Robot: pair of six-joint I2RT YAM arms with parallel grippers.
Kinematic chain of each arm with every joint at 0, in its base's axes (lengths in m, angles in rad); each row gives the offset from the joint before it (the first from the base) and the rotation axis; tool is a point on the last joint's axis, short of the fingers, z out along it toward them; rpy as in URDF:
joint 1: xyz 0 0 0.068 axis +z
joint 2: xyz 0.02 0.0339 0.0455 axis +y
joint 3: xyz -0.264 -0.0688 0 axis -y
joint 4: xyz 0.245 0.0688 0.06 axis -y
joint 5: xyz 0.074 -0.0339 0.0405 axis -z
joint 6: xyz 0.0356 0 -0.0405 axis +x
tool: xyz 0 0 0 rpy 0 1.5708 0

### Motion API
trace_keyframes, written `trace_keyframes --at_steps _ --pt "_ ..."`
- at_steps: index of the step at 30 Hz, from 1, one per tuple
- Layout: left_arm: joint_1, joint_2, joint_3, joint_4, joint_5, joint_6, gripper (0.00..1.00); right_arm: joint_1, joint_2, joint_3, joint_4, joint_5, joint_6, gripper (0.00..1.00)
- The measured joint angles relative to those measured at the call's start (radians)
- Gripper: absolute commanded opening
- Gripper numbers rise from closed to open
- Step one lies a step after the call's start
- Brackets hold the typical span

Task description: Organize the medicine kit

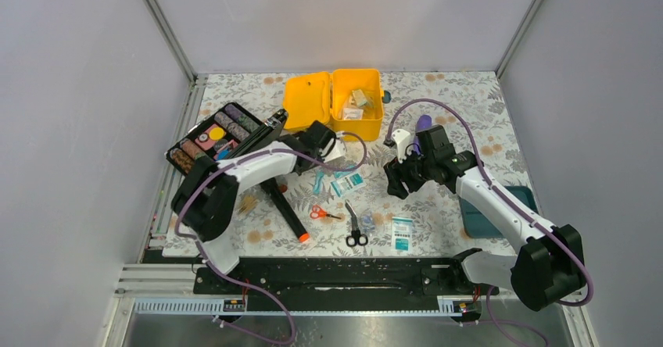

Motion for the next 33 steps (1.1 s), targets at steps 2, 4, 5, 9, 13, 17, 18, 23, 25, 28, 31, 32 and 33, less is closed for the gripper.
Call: trace_keyframes --at_steps 2,4,5,9,13,17,18,23,25,28,31,32,33 --pt "0.000 -0.047 0.058 -0.067 0.068 -0.008 0.00 -0.001 0.000 0.012 -0.009 -0.034 -0.032 0.69" --pt "0.000 -0.087 0.123 -0.132 0.139 -0.011 0.00 -0.002 -0.002 0.027 -0.020 -0.082 -0.071 0.70" --pt "0.000 -0.100 0.150 -0.158 0.168 -0.010 0.00 -0.003 -0.003 0.033 -0.025 -0.100 -0.084 0.71" --pt "0.000 -0.137 0.251 -0.291 0.322 0.020 0.00 -0.003 -0.023 0.053 -0.014 -0.209 -0.162 0.74" --pt "0.013 -0.197 0.274 -0.375 0.526 0.074 0.00 -0.003 -0.060 0.053 0.065 -0.327 -0.213 0.76" --pt "0.024 -0.304 0.256 -0.387 0.706 0.130 0.00 -0.002 -0.058 0.043 0.239 -0.443 -0.231 0.77" --pt "0.026 -0.318 0.256 -0.388 0.728 0.139 0.00 0.002 -0.049 0.042 0.291 -0.467 -0.228 0.76" --pt "0.029 -0.362 0.257 -0.373 0.829 0.201 0.00 0.026 0.054 0.072 0.480 -0.528 -0.186 0.74" --pt "0.029 -0.362 0.257 -0.348 0.859 0.209 0.00 0.045 0.096 0.082 0.570 -0.538 -0.153 0.72" --pt "0.030 -0.363 0.261 -0.316 0.892 0.210 0.00 0.083 0.156 0.125 0.654 -0.549 -0.112 0.69" --pt "0.030 -0.363 0.278 -0.295 0.913 0.209 0.00 0.112 0.198 0.181 0.697 -0.566 -0.089 0.62" --pt "0.030 -0.363 0.283 -0.289 0.916 0.208 0.00 0.119 0.206 0.197 0.707 -0.576 -0.085 0.60" --pt "0.030 -0.365 0.286 -0.275 0.918 0.207 0.00 0.126 0.212 0.213 0.713 -0.582 -0.080 0.60"
